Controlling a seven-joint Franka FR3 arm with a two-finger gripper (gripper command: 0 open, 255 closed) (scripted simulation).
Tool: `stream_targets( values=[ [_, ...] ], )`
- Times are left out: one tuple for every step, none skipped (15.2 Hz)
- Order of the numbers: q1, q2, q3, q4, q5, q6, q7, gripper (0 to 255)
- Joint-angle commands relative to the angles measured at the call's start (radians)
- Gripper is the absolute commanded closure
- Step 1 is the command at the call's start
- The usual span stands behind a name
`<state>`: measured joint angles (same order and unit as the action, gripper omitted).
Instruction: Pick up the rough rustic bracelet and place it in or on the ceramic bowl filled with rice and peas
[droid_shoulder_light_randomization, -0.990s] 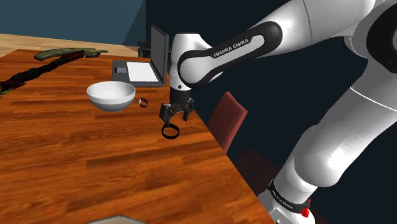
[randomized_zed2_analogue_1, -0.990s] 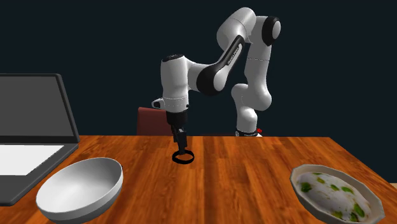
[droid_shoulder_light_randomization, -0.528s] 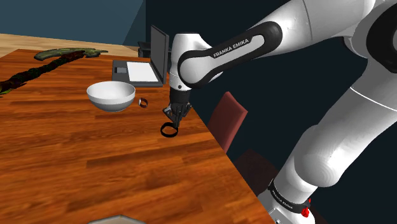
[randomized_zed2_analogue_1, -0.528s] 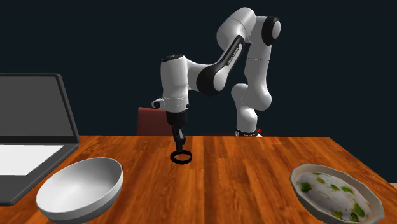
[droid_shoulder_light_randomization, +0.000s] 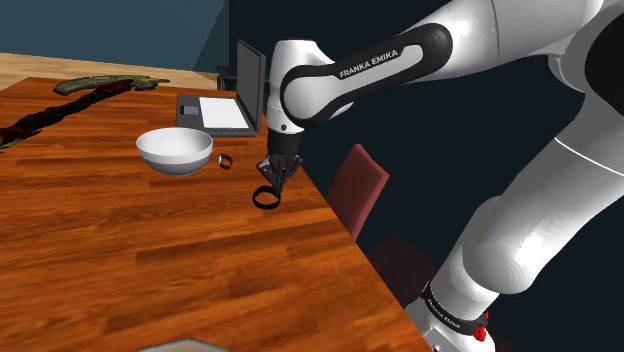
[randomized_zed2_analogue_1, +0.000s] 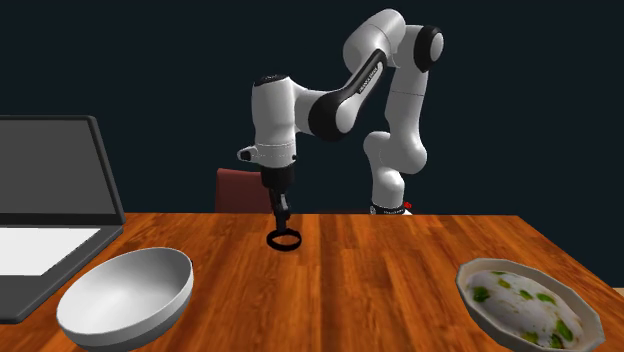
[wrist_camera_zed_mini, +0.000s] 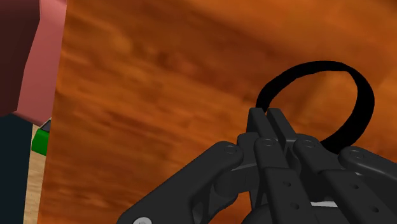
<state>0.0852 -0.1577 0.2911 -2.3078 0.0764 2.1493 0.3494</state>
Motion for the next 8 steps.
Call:
stream_targets(
  values=[
    [0.000,-0.013,-0.002,0.016,0.003,-0.029,-0.001,255],
    [0.000,-0.018,-0.002,0.025,0.004,-0.043,-0.002,255],
    [0.000,-0.024,-0.003,0.033,0.005,-0.057,-0.003,255],
    [0.000,-0.029,-0.004,0.042,0.005,-0.071,-0.004,255],
    [0.000,-0.034,-0.005,0.051,0.006,-0.084,-0.004,255],
    [0.000,-0.039,-0.006,0.060,0.007,-0.098,-0.005,255],
    [0.000,-0.044,-0.007,0.069,0.008,-0.112,-0.005,255],
    [0.000,-0.048,-0.008,0.079,0.008,-0.126,-0.006,255]
  ],
)
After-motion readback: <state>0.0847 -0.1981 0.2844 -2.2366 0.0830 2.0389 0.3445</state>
